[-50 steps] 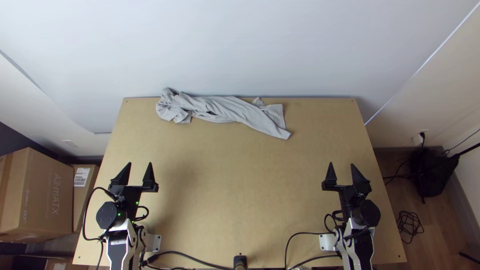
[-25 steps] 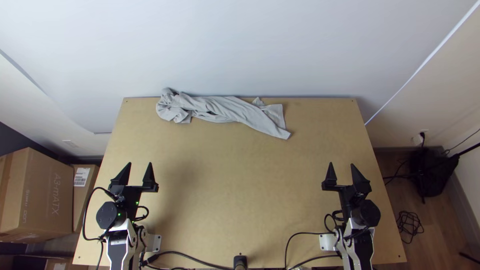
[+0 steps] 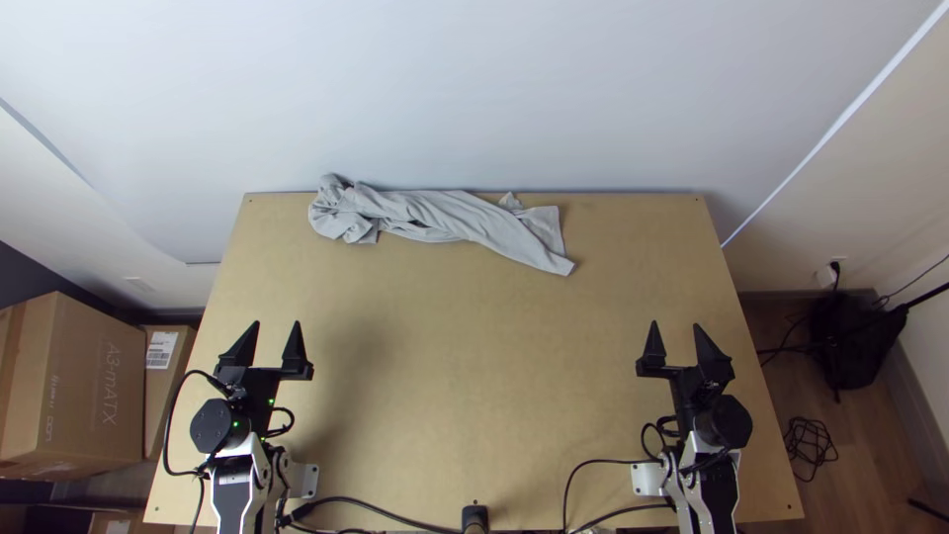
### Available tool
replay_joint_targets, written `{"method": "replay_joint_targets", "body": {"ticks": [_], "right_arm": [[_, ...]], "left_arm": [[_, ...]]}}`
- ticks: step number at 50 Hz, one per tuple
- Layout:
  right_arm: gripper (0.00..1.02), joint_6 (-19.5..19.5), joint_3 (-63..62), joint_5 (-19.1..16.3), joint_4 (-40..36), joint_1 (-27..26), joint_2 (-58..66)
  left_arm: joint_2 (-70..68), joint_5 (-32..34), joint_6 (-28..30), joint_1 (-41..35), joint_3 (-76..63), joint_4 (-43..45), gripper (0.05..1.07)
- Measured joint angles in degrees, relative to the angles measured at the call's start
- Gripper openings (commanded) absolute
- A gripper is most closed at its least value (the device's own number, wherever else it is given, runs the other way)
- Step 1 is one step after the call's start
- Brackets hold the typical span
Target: Fold the t-shirt
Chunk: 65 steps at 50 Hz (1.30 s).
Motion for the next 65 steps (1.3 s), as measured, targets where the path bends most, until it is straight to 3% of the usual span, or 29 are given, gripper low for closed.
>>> {"method": "replay_joint_targets", "body": {"ticks": [19, 28, 39, 48, 65], "right_arm": [[0.99, 0.1, 0.0, 0.0, 0.0, 0.0, 0.0], [0.99, 1.2, 0.0, 0.0, 0.0, -0.7, 0.0], [0.99, 1.8, 0.0, 0.0, -0.2, -1.7, 0.0], [0.99, 4.5, 0.3, 0.0, -0.5, -2.1, 0.0], [0.99, 5.4, 8.5, 0.0, 1.5, -1.6, 2.6]], "left_arm": [[0.0, -0.1, -0.9, -0.4, 0.0, 0.0, 1.03], [0.0, -5.4, -0.9, -0.4, 0.0, -1.1, 1.03], [0.0, -6.8, -0.2, 0.1, 0.0, -1.4, 1.03], [0.0, -7.1, 1.0, 3.5, 0.0, -1.5, 1.03], [2.8, -7.1, 2.2, 5.1, 5.1, -4.6, 1.03]]}}
